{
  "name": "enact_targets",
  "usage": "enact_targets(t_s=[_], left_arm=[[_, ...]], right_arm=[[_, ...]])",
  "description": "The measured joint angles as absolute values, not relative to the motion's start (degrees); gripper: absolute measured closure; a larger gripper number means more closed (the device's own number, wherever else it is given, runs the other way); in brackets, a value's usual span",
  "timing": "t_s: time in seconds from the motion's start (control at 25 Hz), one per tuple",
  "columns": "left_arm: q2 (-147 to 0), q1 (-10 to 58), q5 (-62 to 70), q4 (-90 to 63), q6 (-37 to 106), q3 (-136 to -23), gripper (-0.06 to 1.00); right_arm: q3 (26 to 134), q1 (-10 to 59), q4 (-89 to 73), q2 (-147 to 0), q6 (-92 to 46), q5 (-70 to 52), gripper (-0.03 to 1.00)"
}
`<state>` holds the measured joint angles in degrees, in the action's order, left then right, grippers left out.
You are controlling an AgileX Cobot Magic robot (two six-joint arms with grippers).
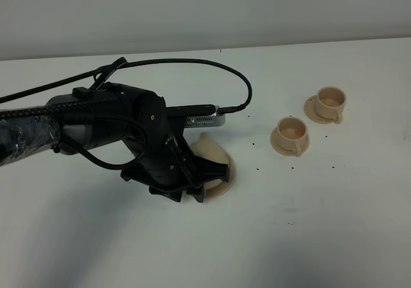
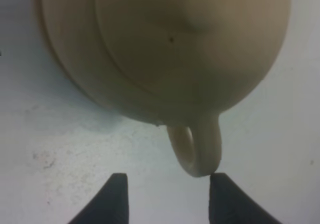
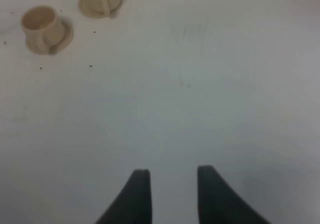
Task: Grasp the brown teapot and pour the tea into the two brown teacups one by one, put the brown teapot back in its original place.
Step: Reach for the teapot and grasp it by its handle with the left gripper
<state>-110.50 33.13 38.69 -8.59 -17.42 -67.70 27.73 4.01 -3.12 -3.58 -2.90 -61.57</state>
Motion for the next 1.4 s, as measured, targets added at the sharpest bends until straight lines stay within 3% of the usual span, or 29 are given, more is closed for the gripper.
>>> enact_targets(t_s=[0.6,1.4], left_arm=[[-110.50,31.31,39.93,3.57,-21.78,-67.70,0.55],[-110.50,29.70,34.63,9.42,-14.44,-67.70,0.55]], right_arm=[[27.73,4.01,-3.12,-3.58,-2.85,-61.52,0.73],[27.73,4.01,-3.12,-3.58,-2.83,-61.52,0.73]])
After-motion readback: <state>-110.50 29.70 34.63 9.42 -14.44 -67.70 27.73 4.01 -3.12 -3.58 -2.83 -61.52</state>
